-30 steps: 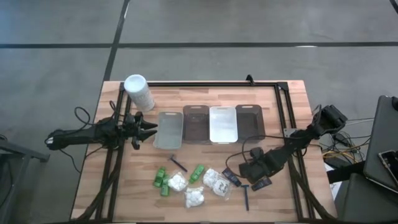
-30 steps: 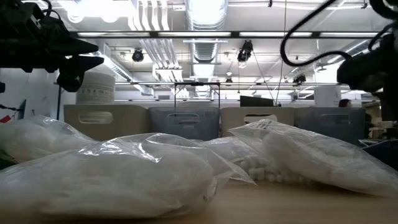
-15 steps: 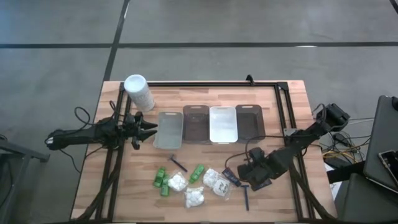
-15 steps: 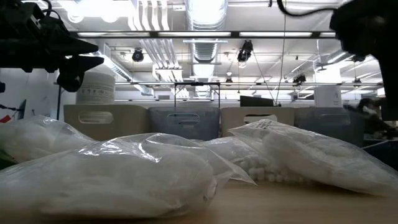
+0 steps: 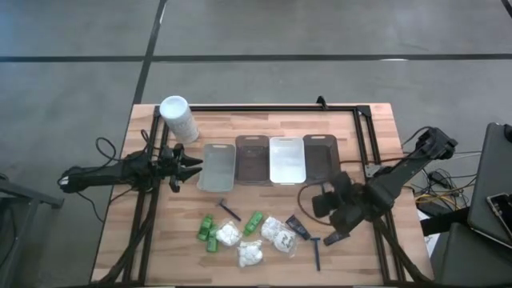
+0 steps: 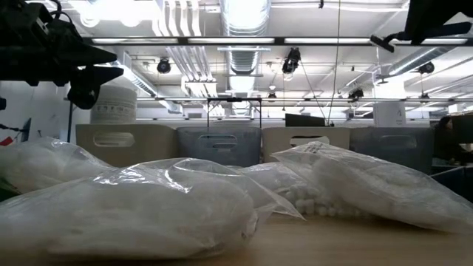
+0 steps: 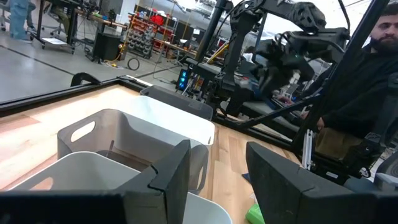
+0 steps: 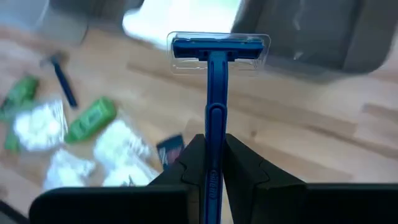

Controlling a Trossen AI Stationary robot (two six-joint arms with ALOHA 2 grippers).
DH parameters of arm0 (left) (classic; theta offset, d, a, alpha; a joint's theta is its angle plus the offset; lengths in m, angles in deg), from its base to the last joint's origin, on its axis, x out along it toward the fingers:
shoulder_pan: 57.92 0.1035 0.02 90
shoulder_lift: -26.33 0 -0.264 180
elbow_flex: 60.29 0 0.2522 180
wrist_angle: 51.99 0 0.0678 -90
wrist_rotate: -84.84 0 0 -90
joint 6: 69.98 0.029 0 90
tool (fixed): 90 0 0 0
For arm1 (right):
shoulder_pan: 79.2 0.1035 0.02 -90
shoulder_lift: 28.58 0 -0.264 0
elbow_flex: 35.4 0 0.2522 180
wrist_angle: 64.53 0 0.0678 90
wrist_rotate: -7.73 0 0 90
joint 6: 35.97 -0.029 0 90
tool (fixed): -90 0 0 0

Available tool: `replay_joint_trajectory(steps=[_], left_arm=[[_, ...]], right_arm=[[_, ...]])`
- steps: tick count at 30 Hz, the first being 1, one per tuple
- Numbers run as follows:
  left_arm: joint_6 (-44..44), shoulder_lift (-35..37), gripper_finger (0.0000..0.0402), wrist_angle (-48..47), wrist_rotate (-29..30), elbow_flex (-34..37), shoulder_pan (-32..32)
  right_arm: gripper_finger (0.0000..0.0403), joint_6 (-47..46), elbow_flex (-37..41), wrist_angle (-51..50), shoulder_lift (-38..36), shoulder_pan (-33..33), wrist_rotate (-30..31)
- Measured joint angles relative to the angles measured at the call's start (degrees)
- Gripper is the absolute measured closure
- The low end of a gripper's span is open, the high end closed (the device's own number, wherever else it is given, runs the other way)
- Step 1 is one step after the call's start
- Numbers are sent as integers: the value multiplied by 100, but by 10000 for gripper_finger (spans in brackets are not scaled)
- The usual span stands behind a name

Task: Pick & Place Travel size toiletries
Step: Put the top right blue razor into the right black bin

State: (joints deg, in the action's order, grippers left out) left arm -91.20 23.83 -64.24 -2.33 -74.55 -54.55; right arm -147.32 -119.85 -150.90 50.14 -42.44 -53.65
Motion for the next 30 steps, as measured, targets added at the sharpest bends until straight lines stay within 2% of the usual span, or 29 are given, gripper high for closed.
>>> replay_joint_trajectory(steps=[4,10,13,17,19,25,30], left_arm=[[0,0,241,0,0,-1,-1],[0,0,241,2,2,0,-1],[-1,0,241,2,2,0,-1],[0,0,241,2,2,-1,-1],[0,0,241,2,2,-1,-1],[-1,0,241,4,2,-1,-1],[-1,0,241,4,2,0,-1]], right_arm=[[373,-412,126,-464,-391,-57,152],[369,-484,517,-433,-1041,-416,332],[360,-5,753,65,-1327,-713,368],[363,1157,1124,1224,-1620,-1218,462],[370,1485,1284,1321,-1692,-1525,454],[372,2286,1719,1363,-1945,-2600,-113],[371,3227,2097,1703,-1998,-3645,-980]])
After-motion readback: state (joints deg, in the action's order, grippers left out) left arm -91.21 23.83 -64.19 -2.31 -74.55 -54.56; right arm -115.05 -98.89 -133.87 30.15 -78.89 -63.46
